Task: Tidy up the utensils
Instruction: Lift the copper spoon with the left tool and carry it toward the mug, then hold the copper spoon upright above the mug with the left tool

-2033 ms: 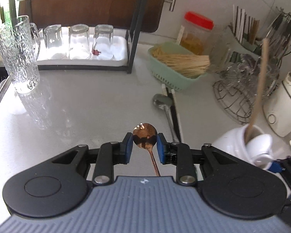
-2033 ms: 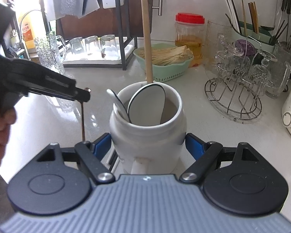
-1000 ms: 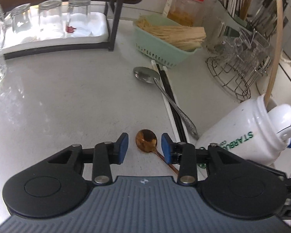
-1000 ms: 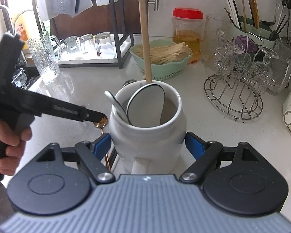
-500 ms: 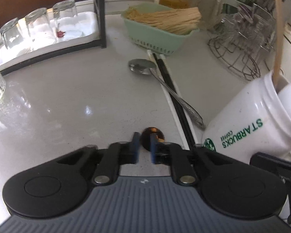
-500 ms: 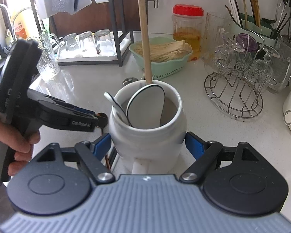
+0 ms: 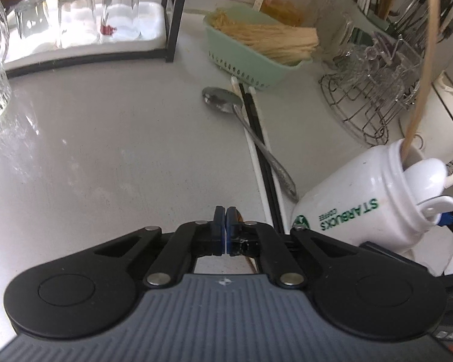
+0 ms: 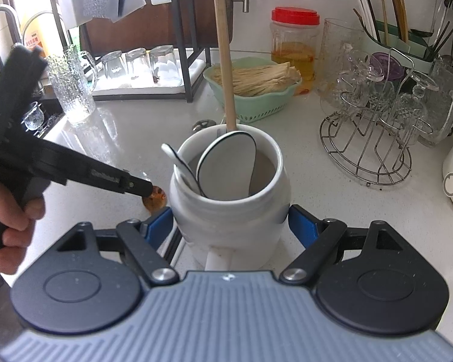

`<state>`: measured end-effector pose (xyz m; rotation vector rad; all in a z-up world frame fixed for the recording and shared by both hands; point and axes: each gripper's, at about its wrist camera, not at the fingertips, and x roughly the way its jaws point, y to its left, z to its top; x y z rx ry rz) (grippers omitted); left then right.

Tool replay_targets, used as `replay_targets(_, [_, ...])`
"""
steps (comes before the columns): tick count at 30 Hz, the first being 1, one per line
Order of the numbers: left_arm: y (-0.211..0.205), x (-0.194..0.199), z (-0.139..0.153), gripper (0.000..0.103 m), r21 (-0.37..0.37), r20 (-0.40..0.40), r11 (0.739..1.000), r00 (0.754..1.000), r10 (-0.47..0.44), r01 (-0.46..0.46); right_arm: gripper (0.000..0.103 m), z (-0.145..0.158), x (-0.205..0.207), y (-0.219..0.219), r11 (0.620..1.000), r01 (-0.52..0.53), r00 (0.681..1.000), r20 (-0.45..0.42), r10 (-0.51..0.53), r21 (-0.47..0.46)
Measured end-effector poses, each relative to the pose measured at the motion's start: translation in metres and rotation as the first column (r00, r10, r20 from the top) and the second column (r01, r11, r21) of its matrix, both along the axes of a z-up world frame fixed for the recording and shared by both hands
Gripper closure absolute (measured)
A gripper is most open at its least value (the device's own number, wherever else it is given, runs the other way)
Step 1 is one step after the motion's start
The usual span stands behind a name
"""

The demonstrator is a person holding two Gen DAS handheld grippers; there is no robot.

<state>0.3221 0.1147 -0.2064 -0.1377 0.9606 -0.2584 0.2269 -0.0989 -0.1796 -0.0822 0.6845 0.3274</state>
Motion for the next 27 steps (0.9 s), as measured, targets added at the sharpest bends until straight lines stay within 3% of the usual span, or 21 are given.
replay_targets(11, [0.0,-0.031,0.054,0.103,0.026,0.109,0.999,0.993,-0.034,0.031,0.017,-0.001,-0.002,0.002,1.0,0.018,1.0,0.011,-0.018,0.0])
replay_targets(27, [-0.013,-0.069,0.136,0.103,0.059,0.284,0.996,0.955,-0.086,0.072,0.017,-0.003,-0.007,0.007,0.997,0.075,0.997,0.037,-0.075,0.007])
